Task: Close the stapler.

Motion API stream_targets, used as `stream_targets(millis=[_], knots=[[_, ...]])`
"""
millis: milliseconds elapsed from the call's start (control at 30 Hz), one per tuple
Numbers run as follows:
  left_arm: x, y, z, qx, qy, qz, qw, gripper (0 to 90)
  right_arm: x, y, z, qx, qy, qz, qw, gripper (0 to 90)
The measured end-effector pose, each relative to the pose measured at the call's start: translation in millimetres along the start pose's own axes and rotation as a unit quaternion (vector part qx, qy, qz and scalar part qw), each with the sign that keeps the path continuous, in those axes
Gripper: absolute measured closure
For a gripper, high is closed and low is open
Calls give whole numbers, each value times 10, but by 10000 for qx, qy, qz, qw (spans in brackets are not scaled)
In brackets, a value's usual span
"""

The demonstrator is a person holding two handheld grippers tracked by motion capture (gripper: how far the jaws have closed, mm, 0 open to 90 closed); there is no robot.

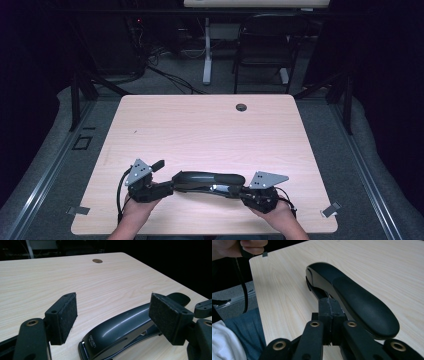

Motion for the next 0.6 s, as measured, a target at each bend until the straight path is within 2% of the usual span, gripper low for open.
stream_targets(millis=[267, 333, 467, 600], knots=[[2, -8, -24, -16, -43, 25, 10000, 232, 89, -19, 120, 246, 147, -308, 9991, 900], [0, -11, -23, -19, -34, 28, 10000, 232, 106, -24, 146, 253, 234, -264, 9991, 900], [-4, -16, -28, -12, -41, 30, 10000, 232, 115, -21, 170, 347, 242, -295, 9987, 900], [-2, -12, -31, -16, -42, 33, 10000, 232, 127, -7, 237, 570, 313, -267, 9975, 900]])
Point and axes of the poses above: each handheld gripper's, and its own axes: y roughly forward along the jaws, x roughly out of its underside, z roughly to its right, the point moved 3 cm from there along y, roughly forward along the jaws, and after that the axes turned 8 degrees about -y, right-handed, at the moved point
